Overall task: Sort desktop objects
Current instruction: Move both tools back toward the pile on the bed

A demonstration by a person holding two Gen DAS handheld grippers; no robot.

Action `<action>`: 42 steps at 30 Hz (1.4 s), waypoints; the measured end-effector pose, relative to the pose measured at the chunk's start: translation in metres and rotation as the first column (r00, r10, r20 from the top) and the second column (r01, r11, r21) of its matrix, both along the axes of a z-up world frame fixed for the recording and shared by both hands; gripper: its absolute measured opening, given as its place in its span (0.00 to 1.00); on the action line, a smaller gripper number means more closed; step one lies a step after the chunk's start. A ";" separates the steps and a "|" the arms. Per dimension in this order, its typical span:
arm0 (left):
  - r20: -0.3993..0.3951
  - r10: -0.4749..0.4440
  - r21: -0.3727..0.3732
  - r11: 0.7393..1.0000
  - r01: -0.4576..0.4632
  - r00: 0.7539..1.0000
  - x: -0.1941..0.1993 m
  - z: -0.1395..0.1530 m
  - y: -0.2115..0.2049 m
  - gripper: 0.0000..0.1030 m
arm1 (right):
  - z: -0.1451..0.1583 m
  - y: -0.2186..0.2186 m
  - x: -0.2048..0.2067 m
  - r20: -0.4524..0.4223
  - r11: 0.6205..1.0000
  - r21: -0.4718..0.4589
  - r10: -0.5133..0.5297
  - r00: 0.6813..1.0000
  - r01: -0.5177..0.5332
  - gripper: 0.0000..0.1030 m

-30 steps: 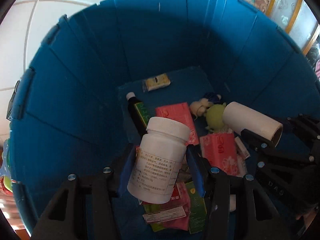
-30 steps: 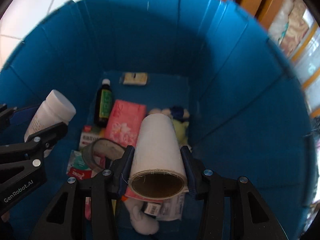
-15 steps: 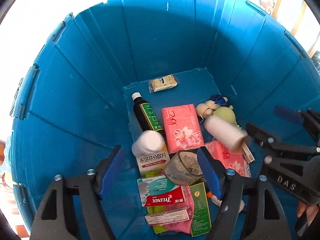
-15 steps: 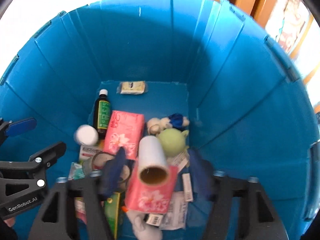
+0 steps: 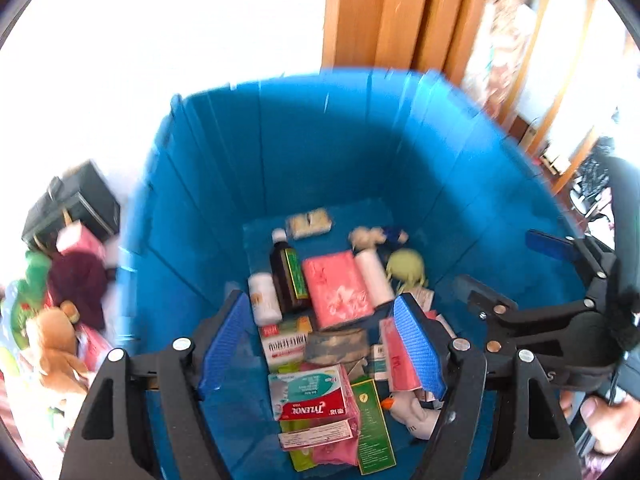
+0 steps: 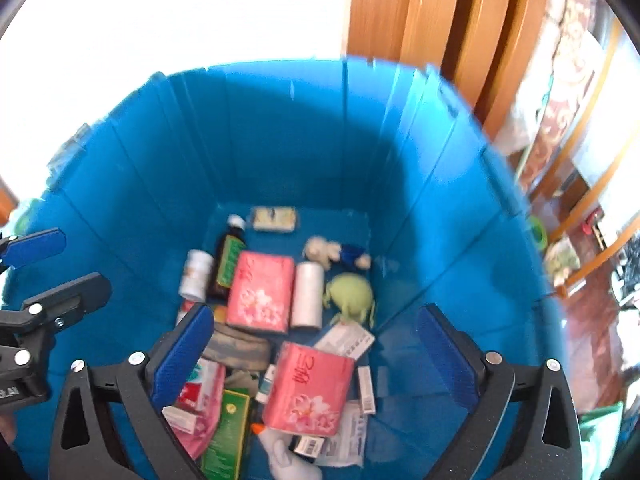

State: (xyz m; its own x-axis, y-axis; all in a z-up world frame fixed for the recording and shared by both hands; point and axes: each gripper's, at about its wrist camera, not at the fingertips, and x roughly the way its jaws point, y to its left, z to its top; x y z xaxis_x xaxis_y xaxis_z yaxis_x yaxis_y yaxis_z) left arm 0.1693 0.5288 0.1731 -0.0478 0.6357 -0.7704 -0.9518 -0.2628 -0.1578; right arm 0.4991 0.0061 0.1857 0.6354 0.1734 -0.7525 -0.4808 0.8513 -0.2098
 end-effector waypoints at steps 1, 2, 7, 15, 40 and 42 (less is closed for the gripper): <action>-0.016 0.000 0.033 0.999 0.001 1.000 0.001 0.010 -0.010 0.72 | 0.009 0.001 -0.009 0.017 1.000 0.015 0.013 1.000 -0.013 1.00; -0.033 0.000 0.069 0.998 0.002 0.999 0.002 0.021 -0.021 0.72 | 0.018 0.003 -0.019 0.036 0.999 0.031 0.028 0.999 -0.029 1.00; -0.062 0.075 0.246 0.968 -0.058 0.995 -0.006 0.058 -0.083 0.74 | 0.054 0.006 -0.073 0.139 0.985 0.130 0.097 0.986 -0.115 1.00; 0.009 0.218 0.373 0.905 -0.206 0.976 -0.064 0.065 -0.189 0.74 | 0.076 0.041 -0.153 0.306 0.916 0.281 0.199 0.931 -0.288 1.00; -0.009 0.809 0.044 0.588 -0.808 0.588 -0.283 -0.215 -0.544 0.74 | -0.079 0.290 -0.289 0.258 0.742 0.303 0.540 0.801 -0.598 1.00; 0.014 0.809 -0.010 0.587 -0.809 0.587 -0.287 -0.247 -0.552 0.74 | -0.105 0.298 -0.284 0.205 0.772 0.282 0.531 0.822 -0.569 1.00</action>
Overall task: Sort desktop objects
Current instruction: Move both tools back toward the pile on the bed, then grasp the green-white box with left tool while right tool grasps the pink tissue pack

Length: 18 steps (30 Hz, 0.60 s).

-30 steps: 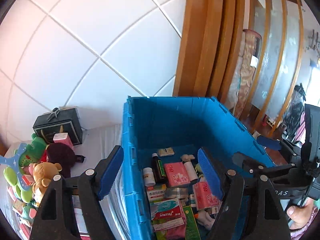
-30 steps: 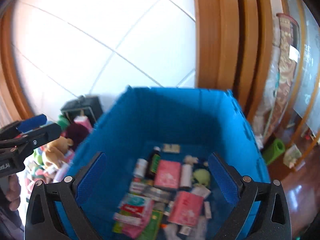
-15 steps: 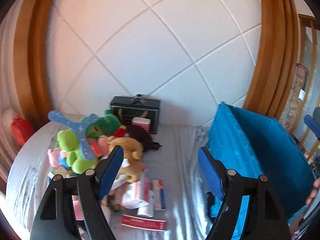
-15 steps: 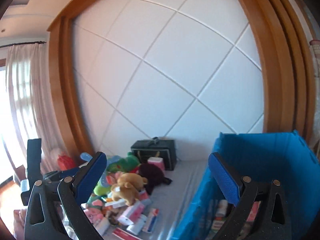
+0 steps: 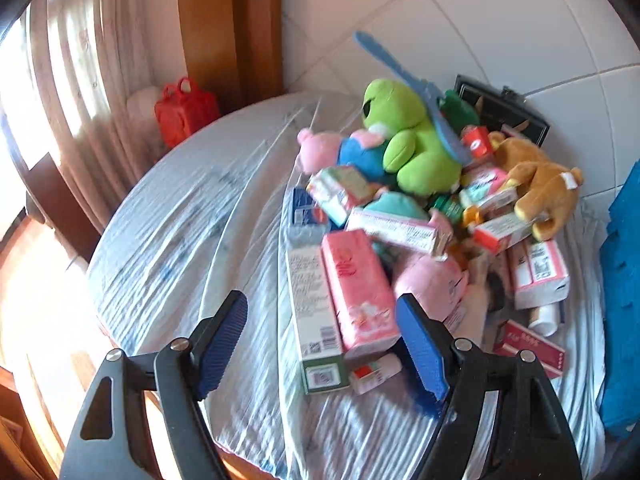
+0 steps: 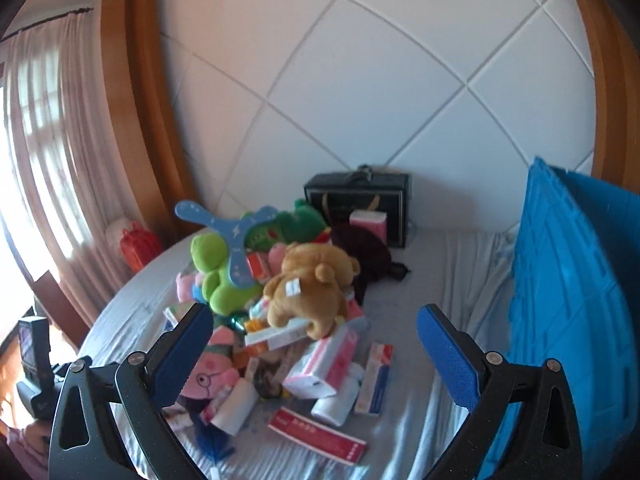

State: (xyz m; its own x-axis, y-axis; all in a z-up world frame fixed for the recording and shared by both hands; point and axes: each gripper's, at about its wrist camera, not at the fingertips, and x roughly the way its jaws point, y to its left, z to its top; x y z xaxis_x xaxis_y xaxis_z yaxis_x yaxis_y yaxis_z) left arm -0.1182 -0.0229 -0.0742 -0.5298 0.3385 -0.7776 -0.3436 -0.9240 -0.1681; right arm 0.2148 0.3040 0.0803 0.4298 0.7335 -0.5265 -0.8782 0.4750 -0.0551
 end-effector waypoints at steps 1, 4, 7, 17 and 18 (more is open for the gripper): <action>0.024 -0.006 -0.009 1.000 0.006 1.000 0.001 -0.013 -0.002 0.74 | -0.013 0.004 0.003 -0.012 0.999 -0.032 -0.012 1.000 0.011 1.00; 0.098 -0.022 -0.023 0.999 0.024 0.995 -0.001 -0.044 0.003 0.74 | -0.049 0.010 0.010 -0.048 0.992 -0.118 -0.052 0.997 0.046 1.00; 0.119 -0.031 -0.045 0.998 0.036 0.992 -0.003 -0.061 0.012 0.70 | -0.075 0.012 0.011 -0.061 0.985 -0.173 -0.008 0.998 -0.003 1.00; 0.172 -0.047 -0.034 0.998 0.053 0.984 -0.030 -0.092 0.020 0.49 | -0.131 0.029 -0.006 -0.104 0.943 -0.328 0.031 0.994 -0.063 1.00; 0.173 -0.047 -0.031 0.998 0.053 0.984 -0.034 -0.092 0.021 0.49 | -0.135 0.032 -0.009 -0.111 0.939 -0.334 0.047 0.993 -0.082 1.00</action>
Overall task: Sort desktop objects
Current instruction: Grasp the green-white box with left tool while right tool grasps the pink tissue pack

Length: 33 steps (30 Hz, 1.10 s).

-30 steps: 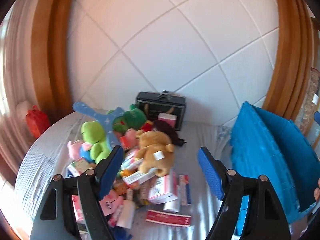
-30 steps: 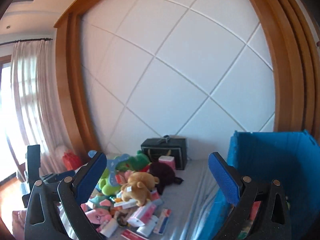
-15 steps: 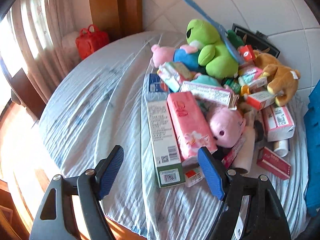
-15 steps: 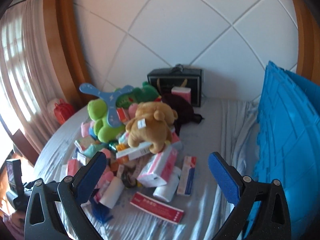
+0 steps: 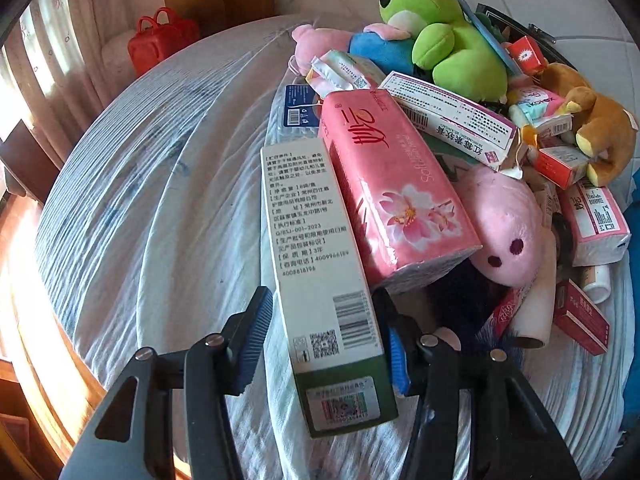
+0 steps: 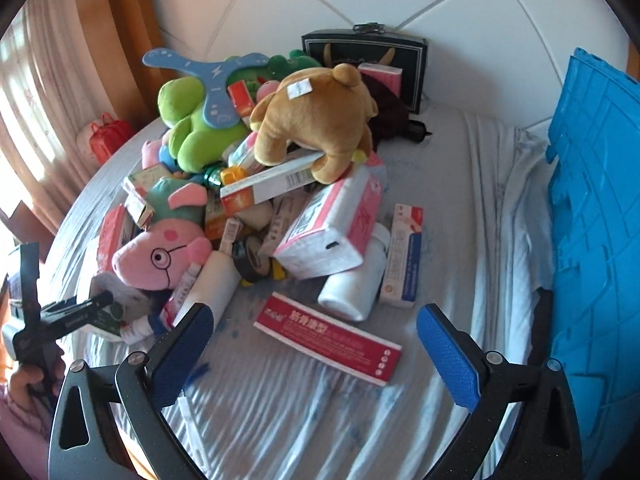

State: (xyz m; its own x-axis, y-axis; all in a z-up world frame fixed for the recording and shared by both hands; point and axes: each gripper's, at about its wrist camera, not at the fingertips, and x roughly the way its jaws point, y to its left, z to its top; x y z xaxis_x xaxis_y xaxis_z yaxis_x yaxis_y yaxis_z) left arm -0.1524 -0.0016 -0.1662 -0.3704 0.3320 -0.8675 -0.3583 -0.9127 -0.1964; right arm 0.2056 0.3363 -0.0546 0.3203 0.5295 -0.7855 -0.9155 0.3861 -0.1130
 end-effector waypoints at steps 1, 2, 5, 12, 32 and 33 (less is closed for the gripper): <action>-0.002 0.002 0.002 1.000 -0.002 1.000 -0.005 0.000 0.000 0.49 | -0.004 0.003 -0.004 -0.005 1.000 -0.009 0.009 1.000 -0.009 1.00; -0.007 0.005 0.000 1.000 -0.005 1.000 -0.009 0.000 0.000 0.49 | -0.008 0.008 -0.007 -0.008 1.000 -0.017 0.016 1.000 -0.016 1.00; -0.018 0.003 -0.007 1.000 -0.003 1.000 -0.009 0.003 -0.009 0.37 | -0.017 0.019 -0.019 -0.023 0.998 -0.038 0.046 0.999 -0.047 1.00; -0.048 0.059 -0.013 0.998 -0.059 0.997 -0.006 0.008 -0.062 0.33 | -0.030 0.057 -0.061 -0.083 0.982 -0.048 0.178 0.980 -0.183 1.00; -0.131 0.126 0.013 0.992 -0.125 0.983 -0.053 0.022 -0.079 0.33 | -0.104 0.211 -0.221 -0.046 0.865 -0.202 0.459 0.887 -0.459 0.80; -0.126 0.125 0.011 0.992 -0.125 0.984 -0.054 0.020 -0.079 0.33 | -0.108 0.215 -0.223 -0.043 0.863 -0.211 0.461 0.887 -0.459 0.79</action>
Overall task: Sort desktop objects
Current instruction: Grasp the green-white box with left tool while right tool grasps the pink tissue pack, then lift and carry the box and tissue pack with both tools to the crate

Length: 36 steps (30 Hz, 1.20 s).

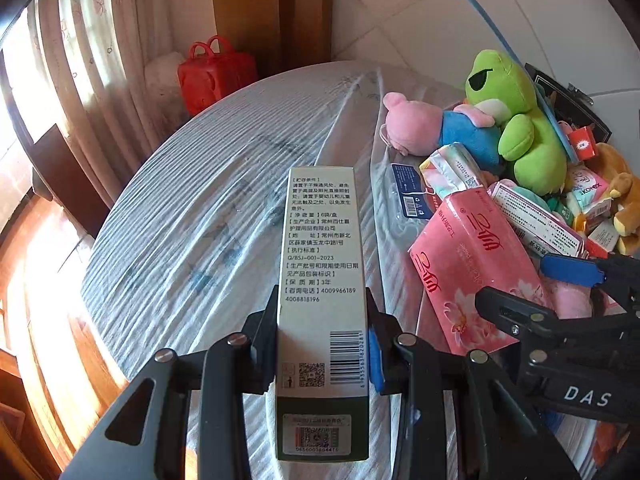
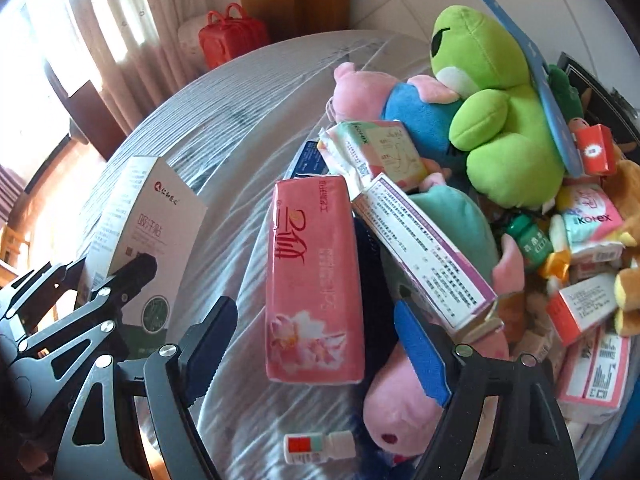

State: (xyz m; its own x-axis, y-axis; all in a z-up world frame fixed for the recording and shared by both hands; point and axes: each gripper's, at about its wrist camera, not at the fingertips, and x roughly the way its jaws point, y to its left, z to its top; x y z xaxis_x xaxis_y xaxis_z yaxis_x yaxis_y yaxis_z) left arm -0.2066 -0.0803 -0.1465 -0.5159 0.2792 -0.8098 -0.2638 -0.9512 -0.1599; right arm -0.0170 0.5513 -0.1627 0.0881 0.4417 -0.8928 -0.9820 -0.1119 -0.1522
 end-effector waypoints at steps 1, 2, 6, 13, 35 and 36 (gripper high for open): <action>0.006 -0.002 0.002 1.000 0.002 1.000 0.000 -0.002 0.000 0.33 | -0.004 0.003 -0.001 0.007 1.000 -0.005 0.001 1.000 -0.001 0.75; 0.011 -0.004 0.002 1.000 0.004 1.000 -0.001 -0.004 0.000 0.33 | -0.007 0.006 -0.003 0.010 1.000 -0.011 0.003 1.000 -0.003 0.63; 0.019 -0.011 0.002 1.000 0.011 1.000 0.003 -0.006 0.000 0.33 | -0.014 0.012 -0.007 0.028 1.000 -0.010 0.012 1.000 -0.011 0.47; -0.041 -0.007 0.011 1.000 0.007 0.999 0.015 0.021 -0.003 0.33 | 0.020 -0.011 -0.015 -0.009 0.996 0.067 0.064 0.998 -0.064 0.47; -0.322 -0.193 0.096 0.967 0.235 0.927 0.102 0.159 0.070 0.33 | 0.193 -0.160 0.045 0.020 0.877 0.479 -0.060 0.998 0.043 0.47; -0.330 -0.211 0.097 0.962 0.255 0.920 0.107 0.165 0.078 0.33 | 0.197 -0.169 0.051 0.020 0.871 0.489 -0.074 0.997 0.054 0.47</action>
State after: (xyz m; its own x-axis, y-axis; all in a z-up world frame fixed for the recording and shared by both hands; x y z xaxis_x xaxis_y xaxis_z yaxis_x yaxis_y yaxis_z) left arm -0.0997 -0.0022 0.0182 -0.6442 0.5179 -0.5629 -0.5330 -0.8318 -0.1553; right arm 0.0337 0.3826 0.0343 0.1598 0.8125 -0.5607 -0.9770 0.0488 -0.2076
